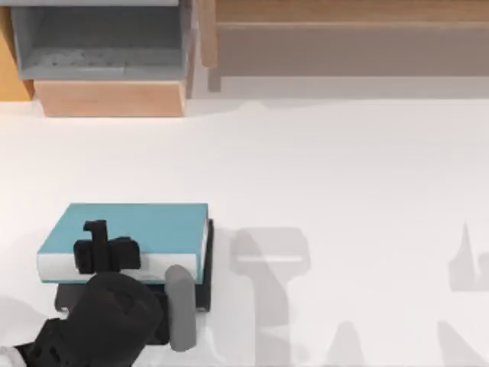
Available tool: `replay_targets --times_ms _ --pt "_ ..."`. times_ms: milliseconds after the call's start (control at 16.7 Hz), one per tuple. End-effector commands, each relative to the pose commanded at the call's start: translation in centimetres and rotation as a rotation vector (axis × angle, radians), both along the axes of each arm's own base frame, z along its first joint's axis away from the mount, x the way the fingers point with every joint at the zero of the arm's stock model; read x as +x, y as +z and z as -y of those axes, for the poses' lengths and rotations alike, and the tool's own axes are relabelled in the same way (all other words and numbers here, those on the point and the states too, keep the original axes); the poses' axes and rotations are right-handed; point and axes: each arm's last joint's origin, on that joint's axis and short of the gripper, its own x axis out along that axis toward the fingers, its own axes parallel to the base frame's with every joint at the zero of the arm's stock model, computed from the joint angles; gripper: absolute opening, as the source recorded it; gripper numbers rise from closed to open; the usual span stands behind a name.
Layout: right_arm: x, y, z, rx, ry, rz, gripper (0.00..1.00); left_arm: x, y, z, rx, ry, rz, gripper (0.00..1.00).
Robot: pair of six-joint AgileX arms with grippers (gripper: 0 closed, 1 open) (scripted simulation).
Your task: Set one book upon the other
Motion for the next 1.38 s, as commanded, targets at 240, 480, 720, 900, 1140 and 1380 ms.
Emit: replay_targets --times_ms 240,480,720,900,1140,1380 --pt "0.00 0.00 0.00 0.000 0.000 0.000 1.00 0.17 -0.12 0.01 0.000 -0.002 -0.001 0.00" --pt "0.00 0.00 0.00 0.000 0.000 0.000 1.00 0.17 -0.12 0.01 0.000 -0.002 -0.001 0.23" --pt "0.00 0.00 0.00 0.000 0.000 0.000 1.00 0.17 -0.12 0.01 0.000 -0.002 -0.001 0.53" --pt "0.00 0.00 0.00 0.000 0.000 0.000 1.00 0.17 -0.12 0.01 0.000 -0.002 -0.001 0.75" --pt "0.00 0.00 0.00 0.000 0.000 0.000 1.00 0.17 -0.12 0.01 0.000 -0.002 -0.001 1.00" --pt "0.00 0.00 0.00 0.000 0.000 0.000 1.00 0.17 -0.12 0.01 0.000 -0.002 -0.001 1.00"
